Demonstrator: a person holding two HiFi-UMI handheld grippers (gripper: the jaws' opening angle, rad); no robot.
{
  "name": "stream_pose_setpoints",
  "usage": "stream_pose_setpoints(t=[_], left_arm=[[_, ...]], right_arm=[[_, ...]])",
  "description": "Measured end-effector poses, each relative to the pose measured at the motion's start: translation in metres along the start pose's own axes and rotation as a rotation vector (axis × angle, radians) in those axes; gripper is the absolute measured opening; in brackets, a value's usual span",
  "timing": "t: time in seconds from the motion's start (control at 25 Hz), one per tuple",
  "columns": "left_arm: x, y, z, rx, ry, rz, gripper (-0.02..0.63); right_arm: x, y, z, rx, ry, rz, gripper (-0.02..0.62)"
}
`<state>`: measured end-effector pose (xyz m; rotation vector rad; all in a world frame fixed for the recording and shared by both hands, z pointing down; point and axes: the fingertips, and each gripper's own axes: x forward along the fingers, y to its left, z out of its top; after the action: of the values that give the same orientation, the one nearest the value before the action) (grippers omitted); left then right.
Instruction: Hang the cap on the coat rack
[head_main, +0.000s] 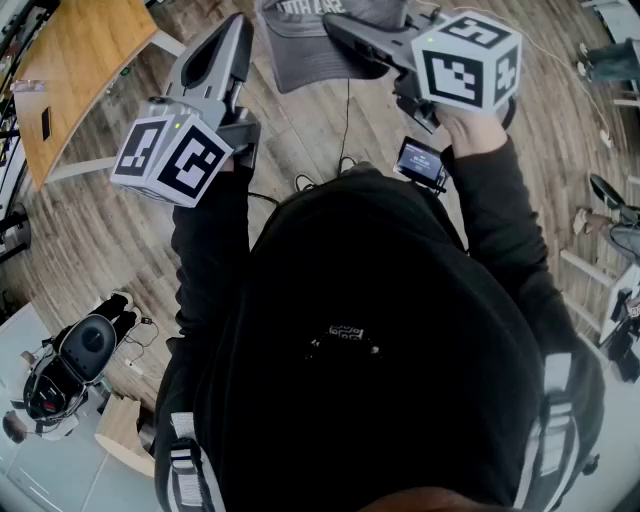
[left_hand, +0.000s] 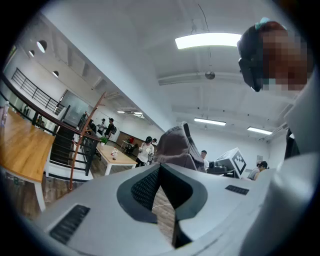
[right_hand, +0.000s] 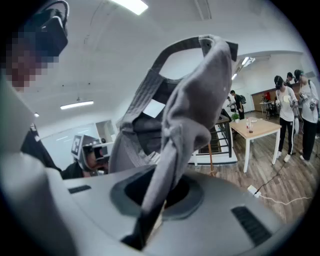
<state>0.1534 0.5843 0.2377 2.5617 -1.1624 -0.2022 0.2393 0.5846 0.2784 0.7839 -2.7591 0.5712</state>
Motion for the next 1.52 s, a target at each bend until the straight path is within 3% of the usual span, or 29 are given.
stream_pose_setpoints(t=[0.64,1.16,1.4,1.52], left_arm=[[-0.002,-0.008,0.005,0.107,-0.035,0.009,0.008],[0.024,0.015,-0.019,0.098,0.025,0.069,0.009],[0.023,-0.034,-0.033,0.191,0.056,0.125,0.009],[0.025,-0.038,-0.043,0.191,0.069,0.140,0.009]], right_arm=[[0.011,0.003,-0.004,-0.019,0.040,0.047,0.032],[0.021,-0.027,-0.005,-0.053,0.062,0.103,0.032],[-0.031,-0.032,-0.029,-0.043,0.077,0.110,0.032],[-0.040,-0.034,-0.034,-0.046,0.085,0.119,0.032]])
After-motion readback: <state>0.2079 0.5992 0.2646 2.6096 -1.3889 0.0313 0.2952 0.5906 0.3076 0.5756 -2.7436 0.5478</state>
